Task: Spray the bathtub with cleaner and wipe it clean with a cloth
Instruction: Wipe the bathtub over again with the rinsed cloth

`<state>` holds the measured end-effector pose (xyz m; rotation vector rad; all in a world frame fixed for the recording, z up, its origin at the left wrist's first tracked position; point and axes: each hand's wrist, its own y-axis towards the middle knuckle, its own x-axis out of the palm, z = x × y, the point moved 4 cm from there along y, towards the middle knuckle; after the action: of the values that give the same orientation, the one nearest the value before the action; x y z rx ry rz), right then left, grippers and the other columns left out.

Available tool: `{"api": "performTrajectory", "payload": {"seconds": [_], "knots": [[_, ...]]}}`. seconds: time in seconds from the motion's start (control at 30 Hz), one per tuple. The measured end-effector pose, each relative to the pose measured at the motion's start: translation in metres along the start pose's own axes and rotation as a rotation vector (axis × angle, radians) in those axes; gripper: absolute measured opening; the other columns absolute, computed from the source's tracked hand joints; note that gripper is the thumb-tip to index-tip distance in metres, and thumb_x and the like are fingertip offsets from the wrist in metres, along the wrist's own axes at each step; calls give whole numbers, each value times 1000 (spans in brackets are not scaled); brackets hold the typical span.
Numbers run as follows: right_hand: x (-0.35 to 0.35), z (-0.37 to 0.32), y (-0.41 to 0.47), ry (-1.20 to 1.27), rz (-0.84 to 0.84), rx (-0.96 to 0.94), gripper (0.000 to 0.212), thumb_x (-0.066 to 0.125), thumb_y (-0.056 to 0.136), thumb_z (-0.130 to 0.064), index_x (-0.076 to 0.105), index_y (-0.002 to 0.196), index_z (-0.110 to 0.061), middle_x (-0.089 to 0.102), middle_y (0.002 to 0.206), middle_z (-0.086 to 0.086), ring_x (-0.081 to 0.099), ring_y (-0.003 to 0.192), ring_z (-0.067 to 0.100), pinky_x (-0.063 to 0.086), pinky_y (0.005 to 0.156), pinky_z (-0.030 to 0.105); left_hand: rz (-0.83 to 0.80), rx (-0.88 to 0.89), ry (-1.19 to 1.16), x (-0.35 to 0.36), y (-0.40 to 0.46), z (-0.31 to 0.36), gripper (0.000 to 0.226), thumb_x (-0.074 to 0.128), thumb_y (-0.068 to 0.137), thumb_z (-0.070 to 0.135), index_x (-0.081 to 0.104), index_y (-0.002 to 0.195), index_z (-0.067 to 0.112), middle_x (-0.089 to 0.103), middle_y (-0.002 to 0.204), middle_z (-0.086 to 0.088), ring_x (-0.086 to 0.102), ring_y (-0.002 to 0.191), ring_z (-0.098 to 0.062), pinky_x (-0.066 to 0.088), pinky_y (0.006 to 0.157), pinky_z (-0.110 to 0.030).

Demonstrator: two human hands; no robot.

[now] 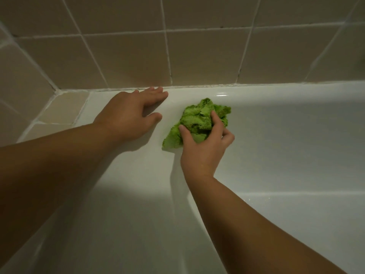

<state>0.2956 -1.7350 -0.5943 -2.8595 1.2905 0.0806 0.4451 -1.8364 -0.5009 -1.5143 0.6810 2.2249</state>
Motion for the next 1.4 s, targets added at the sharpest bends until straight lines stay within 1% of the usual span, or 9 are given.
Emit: {"api": "performTrajectory", "payload": {"seconds": [0.17, 0.33, 0.6, 0.73, 0.8, 0.9, 1.13, 1.33, 1.4], "knots": [[1, -1, 3, 7, 87, 56, 77, 86, 84, -29, 41, 147, -32, 28, 140, 0, 50, 96, 4, 32, 64, -9, -11, -14, -5, 3, 2, -1, 59, 67, 98, 32, 45, 151, 44, 36, 159, 22, 31, 151, -9, 18, 124, -25], [5, -4, 3, -14, 80, 105, 78, 85, 84, -31, 39, 146, -30, 26, 129, -6, 50, 88, 5, 34, 63, -8, -31, 2, -12, 10, 6, 1, 58, 63, 99, 31, 43, 152, 45, 35, 160, 22, 31, 152, -12, 21, 125, -31], [-15, -19, 18, 16, 151, 100, 76, 88, 81, -28, 43, 142, -32, 30, 131, -6, 55, 110, 12, 34, 72, -9, -85, 54, -43, 14, 11, -2, 60, 62, 100, 24, 42, 154, 41, 31, 159, 23, 29, 153, -13, 23, 127, -37], [-24, -27, 26, -43, 153, 131, 76, 87, 82, -28, 40, 141, -30, 27, 131, -5, 55, 109, 15, 42, 82, 9, -109, 97, -61, 8, 10, -6, 63, 66, 98, 19, 42, 154, 37, 27, 153, 28, 30, 151, -7, 19, 125, -26], [-22, -32, 26, -55, 142, 169, 76, 86, 83, -27, 38, 141, -28, 27, 131, -3, 56, 106, 17, 43, 87, 18, -115, 102, -40, 7, 8, -10, 66, 68, 97, 25, 40, 156, 39, 28, 157, 25, 31, 151, -9, 23, 125, -32], [-21, -40, 27, -75, 128, 157, 74, 86, 83, -28, 39, 140, -29, 27, 128, -4, 56, 101, 14, 43, 86, 19, -125, 55, 3, 8, 6, -10, 67, 66, 98, 38, 34, 157, 44, 27, 161, 23, 30, 153, -15, 30, 124, -42], [-26, -50, 40, -5, 278, 218, 73, 85, 84, -34, 40, 141, -32, 31, 132, -2, 62, 104, 21, 47, 83, 23, -130, -9, -54, 4, 11, -5, 56, 57, 102, 41, 36, 154, 48, 21, 152, 32, 26, 153, -11, 21, 120, -29], [-25, -47, 45, -98, 242, 218, 72, 84, 85, -31, 39, 141, -30, 27, 128, -2, 59, 99, 18, 36, 68, 3, -151, 19, -61, 3, 15, -2, 52, 55, 104, 40, 38, 152, 48, 21, 150, 33, 17, 146, 0, 18, 117, -24], [-26, -46, 45, -113, 232, 214, 71, 84, 85, -29, 39, 140, -30, 27, 127, -2, 58, 99, 16, 41, 74, 8, -145, 25, -59, 5, 17, -3, 51, 55, 104, 39, 39, 152, 47, 22, 150, 33, 16, 144, 2, 17, 116, -22]]}}
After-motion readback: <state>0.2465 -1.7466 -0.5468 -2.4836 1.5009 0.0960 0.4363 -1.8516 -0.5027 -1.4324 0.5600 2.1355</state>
